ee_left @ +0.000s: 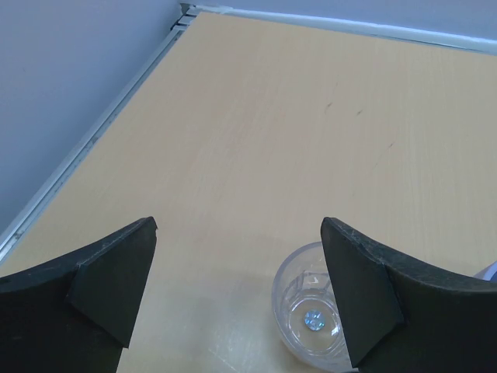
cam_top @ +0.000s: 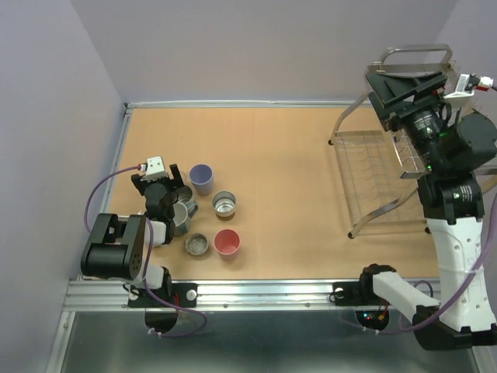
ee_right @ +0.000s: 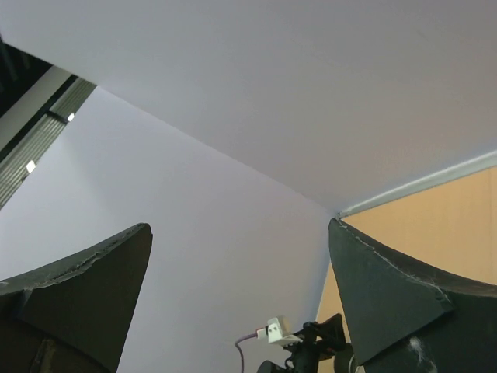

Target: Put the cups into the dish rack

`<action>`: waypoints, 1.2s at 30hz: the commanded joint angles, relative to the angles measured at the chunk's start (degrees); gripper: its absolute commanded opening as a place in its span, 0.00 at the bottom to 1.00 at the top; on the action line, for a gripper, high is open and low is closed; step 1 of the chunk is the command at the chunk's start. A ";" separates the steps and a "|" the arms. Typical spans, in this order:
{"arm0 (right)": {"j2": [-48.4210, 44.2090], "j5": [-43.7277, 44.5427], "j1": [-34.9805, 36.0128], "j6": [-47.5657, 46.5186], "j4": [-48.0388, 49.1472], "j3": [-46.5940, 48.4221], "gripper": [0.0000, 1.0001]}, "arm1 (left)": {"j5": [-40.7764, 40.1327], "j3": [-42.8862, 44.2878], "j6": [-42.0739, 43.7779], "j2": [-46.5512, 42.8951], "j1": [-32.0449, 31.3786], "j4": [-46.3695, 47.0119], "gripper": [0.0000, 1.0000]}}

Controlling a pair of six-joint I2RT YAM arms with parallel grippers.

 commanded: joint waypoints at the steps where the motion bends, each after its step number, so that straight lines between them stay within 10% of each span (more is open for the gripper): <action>1: 1.00 0.16 0.17 3.54 -1.02 -1.72 1.00 | -0.42 -0.44 0.09 -0.12 -0.06 15.43 0.99; 14: 9.78 -13.38 0.17 -11.74 -5.83 9.33 1.00 | -0.50 -0.44 0.09 -0.12 -0.06 15.34 0.99; 24: 22.08 7.34 1.13 -23.61 -27.55 26.99 1.00 | -0.50 -0.44 0.09 -0.12 -0.06 15.34 0.99; 36: 31.94 24.67 1.13 -39.27 -28.00 40.30 1.00 | -0.50 -0.44 0.09 -0.21 0.03 15.34 0.99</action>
